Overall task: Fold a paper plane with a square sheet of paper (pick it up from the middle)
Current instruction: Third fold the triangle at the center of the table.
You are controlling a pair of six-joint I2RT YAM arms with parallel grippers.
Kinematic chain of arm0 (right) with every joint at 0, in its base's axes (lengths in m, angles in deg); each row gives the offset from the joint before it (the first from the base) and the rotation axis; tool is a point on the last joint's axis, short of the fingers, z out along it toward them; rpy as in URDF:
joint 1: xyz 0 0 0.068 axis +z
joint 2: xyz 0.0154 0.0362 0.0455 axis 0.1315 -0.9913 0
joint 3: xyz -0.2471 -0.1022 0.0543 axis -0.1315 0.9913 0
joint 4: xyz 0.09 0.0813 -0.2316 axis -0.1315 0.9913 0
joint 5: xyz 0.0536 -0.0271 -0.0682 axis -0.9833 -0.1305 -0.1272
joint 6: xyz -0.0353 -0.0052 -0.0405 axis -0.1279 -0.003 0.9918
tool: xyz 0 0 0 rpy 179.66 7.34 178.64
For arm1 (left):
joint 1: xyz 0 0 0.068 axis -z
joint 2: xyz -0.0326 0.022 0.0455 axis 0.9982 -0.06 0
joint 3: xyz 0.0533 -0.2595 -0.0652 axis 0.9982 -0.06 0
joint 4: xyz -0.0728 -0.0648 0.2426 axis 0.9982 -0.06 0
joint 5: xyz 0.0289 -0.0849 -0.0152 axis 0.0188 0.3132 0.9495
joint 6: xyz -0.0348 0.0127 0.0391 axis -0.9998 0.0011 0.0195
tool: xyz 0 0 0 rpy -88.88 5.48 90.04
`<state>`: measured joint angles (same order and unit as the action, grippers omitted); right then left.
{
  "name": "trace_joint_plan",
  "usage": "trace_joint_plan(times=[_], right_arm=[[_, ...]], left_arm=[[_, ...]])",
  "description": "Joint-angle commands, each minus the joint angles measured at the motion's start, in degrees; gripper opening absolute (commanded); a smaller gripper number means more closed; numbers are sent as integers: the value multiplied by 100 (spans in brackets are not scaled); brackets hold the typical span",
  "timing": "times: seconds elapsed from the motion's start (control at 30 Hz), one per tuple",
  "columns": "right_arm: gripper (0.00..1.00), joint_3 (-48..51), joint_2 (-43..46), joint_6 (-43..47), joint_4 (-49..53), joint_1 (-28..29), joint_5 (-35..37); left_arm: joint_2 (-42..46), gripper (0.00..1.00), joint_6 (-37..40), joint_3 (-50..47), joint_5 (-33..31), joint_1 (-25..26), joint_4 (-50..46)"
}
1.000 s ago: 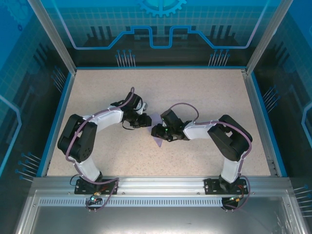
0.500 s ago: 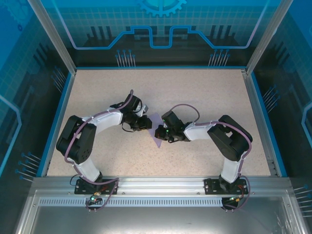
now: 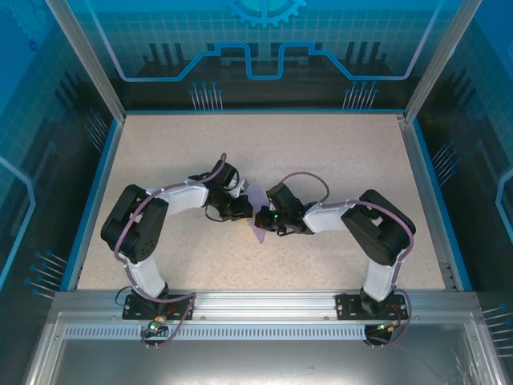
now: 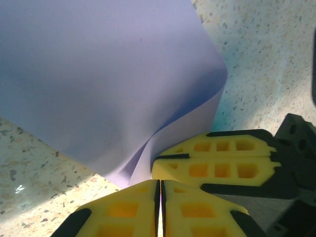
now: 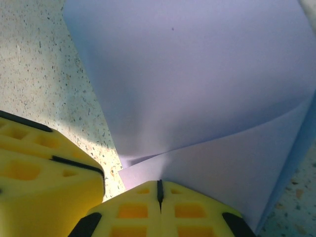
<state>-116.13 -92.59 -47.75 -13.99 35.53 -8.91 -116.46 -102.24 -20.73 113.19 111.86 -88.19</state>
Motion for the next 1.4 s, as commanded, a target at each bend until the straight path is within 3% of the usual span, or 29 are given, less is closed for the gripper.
trace_joint_plan(times=[0.0, 0.37, 0.97, 1.37], right_arm=[[0, 301, -137, 15, 630, 42, 0], [0, 334, -78, 19, 593, 24, -49], [1, 393, 263, 65, 276, 6, -276], [5, 447, 543, 235, 322, -197, -307]], left_arm=[[-158, 12, 20, -132, 155, 28, 55], [-383, 10, 214, -125, -89, 32, -107], [-843, 10, 581, 258, -1141, 34, -724], [-965, 10, 657, 283, -1189, 35, -758]])
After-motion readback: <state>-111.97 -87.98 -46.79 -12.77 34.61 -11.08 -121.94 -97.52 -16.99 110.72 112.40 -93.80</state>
